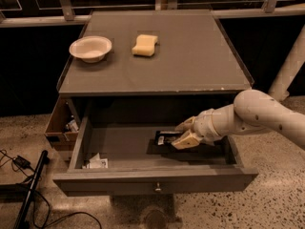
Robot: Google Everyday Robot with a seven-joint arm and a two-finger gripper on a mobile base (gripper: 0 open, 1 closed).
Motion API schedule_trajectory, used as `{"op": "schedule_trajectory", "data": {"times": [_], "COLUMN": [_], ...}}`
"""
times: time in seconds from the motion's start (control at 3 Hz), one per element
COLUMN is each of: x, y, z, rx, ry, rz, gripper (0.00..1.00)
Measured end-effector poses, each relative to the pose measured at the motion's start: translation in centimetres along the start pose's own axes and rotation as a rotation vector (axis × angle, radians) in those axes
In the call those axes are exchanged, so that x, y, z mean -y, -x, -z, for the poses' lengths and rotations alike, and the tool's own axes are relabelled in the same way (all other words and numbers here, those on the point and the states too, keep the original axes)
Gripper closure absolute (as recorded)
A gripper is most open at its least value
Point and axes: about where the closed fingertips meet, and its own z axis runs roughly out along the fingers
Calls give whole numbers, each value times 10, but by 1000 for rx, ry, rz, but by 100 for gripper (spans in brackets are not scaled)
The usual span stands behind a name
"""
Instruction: Pick rxbar chocolate from top drawer and place on counter
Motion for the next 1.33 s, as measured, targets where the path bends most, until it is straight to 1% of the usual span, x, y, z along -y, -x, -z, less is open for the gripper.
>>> {"op": "schedule_trajectory", "data": {"times": [0.33,0.67,1.0,1.33], "x": [-6,-5,-5,0], "y": [26,77,77,93], "z": [33,87,87,96], "rx": [6,2,2,-1], "ry": [-37,-90,-90,-107], "rz": [19,77,77,70], "gripper": [100,100,100,100]}}
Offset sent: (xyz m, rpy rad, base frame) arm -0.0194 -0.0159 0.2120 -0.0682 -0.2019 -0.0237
